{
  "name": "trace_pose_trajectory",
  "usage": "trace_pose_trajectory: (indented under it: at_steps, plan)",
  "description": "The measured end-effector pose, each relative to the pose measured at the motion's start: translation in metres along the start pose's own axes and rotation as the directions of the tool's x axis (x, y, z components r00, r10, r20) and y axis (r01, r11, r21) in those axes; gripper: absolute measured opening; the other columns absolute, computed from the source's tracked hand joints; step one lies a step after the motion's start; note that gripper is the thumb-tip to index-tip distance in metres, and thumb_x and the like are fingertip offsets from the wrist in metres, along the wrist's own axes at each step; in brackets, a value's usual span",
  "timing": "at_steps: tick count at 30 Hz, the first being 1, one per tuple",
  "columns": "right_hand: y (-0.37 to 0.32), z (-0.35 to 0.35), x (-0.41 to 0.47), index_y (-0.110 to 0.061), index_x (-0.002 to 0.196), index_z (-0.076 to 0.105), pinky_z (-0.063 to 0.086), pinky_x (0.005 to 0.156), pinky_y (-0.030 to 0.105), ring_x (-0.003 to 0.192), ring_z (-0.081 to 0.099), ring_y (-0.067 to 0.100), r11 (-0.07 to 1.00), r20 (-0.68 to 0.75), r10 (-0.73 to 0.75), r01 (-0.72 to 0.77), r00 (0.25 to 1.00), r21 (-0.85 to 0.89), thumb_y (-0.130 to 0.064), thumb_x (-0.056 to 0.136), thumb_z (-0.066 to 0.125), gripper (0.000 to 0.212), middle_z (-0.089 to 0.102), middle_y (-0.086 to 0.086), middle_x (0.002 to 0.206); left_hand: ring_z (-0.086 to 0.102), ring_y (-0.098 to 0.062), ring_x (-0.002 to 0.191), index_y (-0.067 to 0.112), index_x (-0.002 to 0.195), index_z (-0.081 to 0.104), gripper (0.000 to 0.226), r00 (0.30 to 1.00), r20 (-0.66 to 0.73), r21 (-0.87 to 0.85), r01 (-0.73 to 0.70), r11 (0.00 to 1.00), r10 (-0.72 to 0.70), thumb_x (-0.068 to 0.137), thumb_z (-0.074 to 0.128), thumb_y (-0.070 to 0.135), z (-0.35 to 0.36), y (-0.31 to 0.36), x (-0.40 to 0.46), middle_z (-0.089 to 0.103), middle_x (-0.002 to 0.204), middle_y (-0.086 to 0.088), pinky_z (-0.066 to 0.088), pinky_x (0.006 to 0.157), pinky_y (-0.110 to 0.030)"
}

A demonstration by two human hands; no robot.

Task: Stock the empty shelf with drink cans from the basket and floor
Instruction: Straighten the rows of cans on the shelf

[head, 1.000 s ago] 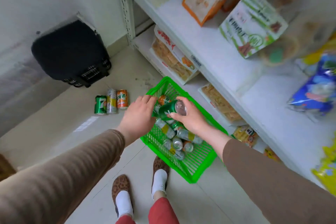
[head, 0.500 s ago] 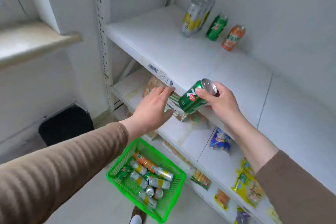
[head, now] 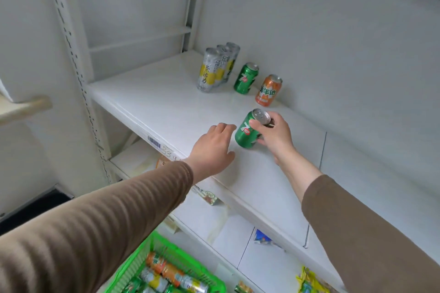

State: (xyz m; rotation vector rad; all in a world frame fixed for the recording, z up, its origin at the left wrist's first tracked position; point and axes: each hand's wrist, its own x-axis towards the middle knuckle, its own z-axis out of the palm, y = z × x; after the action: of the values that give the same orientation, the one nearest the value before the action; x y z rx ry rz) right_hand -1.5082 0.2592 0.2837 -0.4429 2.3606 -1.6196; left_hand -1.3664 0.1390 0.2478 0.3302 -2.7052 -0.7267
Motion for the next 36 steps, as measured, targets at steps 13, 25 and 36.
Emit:
trace_pose_trajectory:
  at_steps: [13, 25, 36]
  plan:
    - [0.046, 0.075, 0.046, -0.021, 0.137, 0.033, 0.055, 0.091, 0.038, 0.101, 0.069, 0.018, 0.996, -0.196, -0.045, 0.029, 0.980, -0.085, -0.029, 0.071, 0.088, 0.086, 0.068, 0.002, 0.121, 0.037, -0.025, 0.130, 0.017, 0.147, 0.030, 0.070, 0.996, 0.059, -0.022, 0.061, 0.998, -0.060, 0.085, 0.062, 0.026, 0.003, -0.051, 0.059, 0.040, 0.141, -0.004, 0.042, 0.100, -0.038]
    - [0.020, 0.128, 0.124, -0.010, 0.111, 0.054, 0.048, 0.085, 0.037, 0.106, 0.058, 0.030, 0.970, -0.366, -0.051, -0.042, 0.929, -0.239, -0.034, 0.069, 0.089, 0.061, 0.059, 0.006, 0.110, 0.038, -0.024, 0.129, 0.019, 0.146, 0.031, 0.069, 0.995, 0.095, -0.019, 0.020, 1.000, -0.018, 0.084, 0.062, 0.027, -0.007, -0.096, 0.111, 0.040, 0.141, -0.002, 0.043, 0.098, -0.038]
    - [-0.001, 0.135, 0.175, -0.006, 0.136, 0.035, 0.047, 0.094, 0.038, 0.122, 0.057, 0.036, 0.947, -0.391, 0.064, -0.179, 0.918, -0.265, -0.038, 0.071, 0.089, 0.090, 0.051, 0.017, 0.139, 0.037, -0.024, 0.131, 0.020, 0.148, 0.030, 0.070, 0.990, 0.134, -0.019, -0.037, 0.999, 0.039, 0.086, 0.062, 0.027, -0.009, -0.119, 0.144, 0.038, 0.143, -0.003, 0.041, 0.102, -0.038]
